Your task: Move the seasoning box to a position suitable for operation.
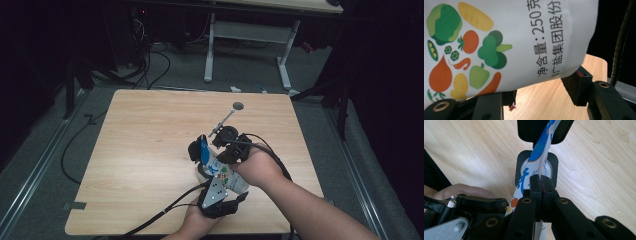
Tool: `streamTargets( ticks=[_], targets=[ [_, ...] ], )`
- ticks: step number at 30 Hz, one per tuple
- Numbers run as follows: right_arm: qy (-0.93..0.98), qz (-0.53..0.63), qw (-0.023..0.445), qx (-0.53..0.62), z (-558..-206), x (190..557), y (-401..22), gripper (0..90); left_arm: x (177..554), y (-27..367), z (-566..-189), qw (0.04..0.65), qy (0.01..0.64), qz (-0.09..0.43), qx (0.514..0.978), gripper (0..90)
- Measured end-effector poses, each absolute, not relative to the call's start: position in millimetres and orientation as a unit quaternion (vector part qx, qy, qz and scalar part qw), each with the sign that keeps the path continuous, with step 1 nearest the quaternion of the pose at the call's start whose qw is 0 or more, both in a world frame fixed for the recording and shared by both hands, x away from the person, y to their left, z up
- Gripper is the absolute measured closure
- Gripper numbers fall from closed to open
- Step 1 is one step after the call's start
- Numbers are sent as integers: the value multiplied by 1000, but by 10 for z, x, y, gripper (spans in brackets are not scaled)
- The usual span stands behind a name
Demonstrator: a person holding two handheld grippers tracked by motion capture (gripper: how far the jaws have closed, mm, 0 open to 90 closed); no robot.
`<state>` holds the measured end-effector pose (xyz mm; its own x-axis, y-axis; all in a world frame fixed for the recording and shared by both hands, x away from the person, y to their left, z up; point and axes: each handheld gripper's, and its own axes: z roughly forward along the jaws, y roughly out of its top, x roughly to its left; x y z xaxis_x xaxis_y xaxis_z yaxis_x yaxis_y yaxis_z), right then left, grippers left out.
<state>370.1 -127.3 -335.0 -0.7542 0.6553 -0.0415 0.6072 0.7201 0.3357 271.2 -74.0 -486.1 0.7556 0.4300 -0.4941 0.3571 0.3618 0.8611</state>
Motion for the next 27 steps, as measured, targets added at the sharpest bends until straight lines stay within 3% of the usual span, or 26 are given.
streamTargets(
  ticks=[27],
  targets=[
    [924, 157, 80, 341, -3354, 3703, -1281, 900, 2720, -752, -4860, 747, 347, 26, 566, 495]
  ],
)
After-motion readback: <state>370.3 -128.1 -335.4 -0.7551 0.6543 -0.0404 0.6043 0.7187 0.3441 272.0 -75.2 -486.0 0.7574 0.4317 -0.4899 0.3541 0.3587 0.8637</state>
